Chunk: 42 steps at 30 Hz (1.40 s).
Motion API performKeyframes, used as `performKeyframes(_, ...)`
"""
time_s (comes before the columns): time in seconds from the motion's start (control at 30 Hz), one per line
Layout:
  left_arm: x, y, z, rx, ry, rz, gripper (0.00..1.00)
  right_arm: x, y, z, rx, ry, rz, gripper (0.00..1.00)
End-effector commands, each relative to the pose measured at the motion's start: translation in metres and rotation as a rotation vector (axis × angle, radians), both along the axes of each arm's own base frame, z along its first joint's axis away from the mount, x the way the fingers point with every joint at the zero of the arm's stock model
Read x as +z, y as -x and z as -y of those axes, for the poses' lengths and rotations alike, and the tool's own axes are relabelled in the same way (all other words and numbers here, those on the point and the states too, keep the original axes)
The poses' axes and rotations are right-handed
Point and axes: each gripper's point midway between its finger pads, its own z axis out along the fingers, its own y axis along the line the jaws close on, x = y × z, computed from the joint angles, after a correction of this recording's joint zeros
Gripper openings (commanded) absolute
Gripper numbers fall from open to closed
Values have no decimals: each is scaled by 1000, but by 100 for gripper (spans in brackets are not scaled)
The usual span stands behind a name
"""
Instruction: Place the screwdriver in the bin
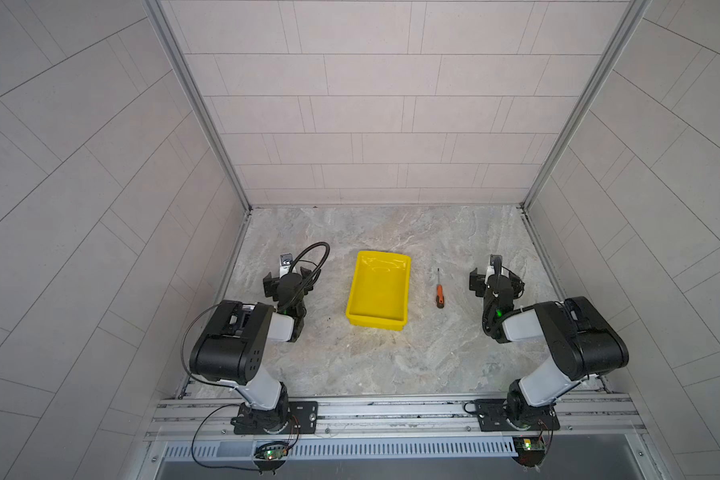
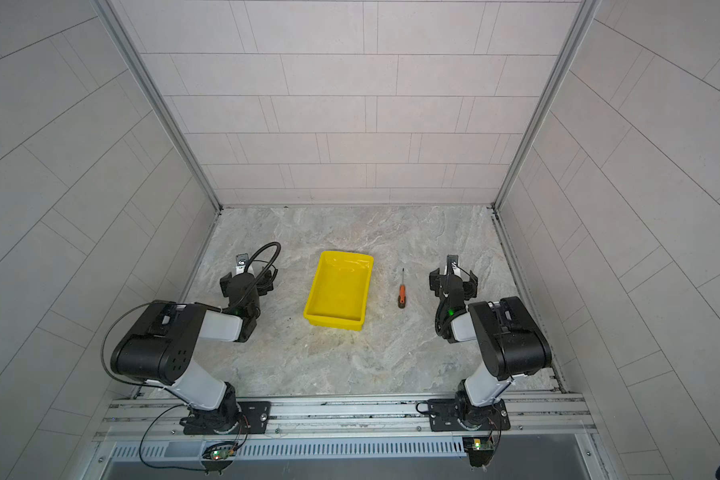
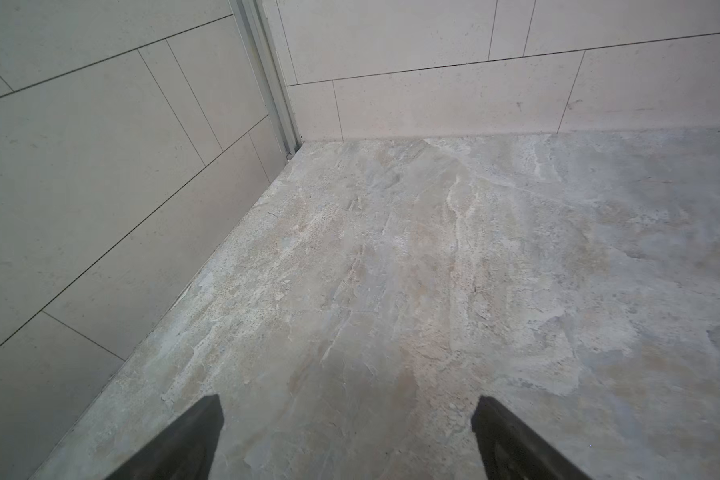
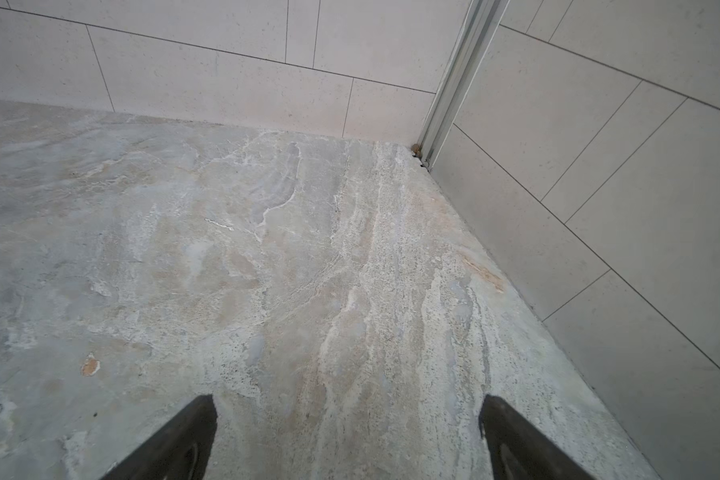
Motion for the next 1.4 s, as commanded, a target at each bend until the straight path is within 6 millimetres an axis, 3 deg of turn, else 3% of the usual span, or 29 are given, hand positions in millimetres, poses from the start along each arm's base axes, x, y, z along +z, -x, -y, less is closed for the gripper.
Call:
performKeyframes(0.0, 5, -1, -1, 5, 14, 22, 100, 8, -1, 1, -4, -6, 21, 99)
performKeyframes(0.27, -1, -8, -2, -82, 102, -9, 100, 7, -1, 1, -1, -7, 21, 99)
performKeyframes(0.93, -2, -11, 6, -134, 103, -18, 100, 9, 4, 1, 43, -49, 63, 99)
performKeyframes(1.07, 3, -10, 15, -190, 105, -13, 100, 34, 34, 14, -33, -48, 203, 99)
performKeyframes(1.17, 18, -1, 18, -200, 95, 26, 100, 61, 52, 16, -107, -24, 239, 99)
performKeyframes(1.3, 49, 15, 23, -161, 80, 30, 100, 98, 80, -18, -39, -65, 193, 99)
performKeyframes(1.37, 68, 21, 38, -189, 77, 7, 100, 110, 105, -22, -51, -133, 159, 99)
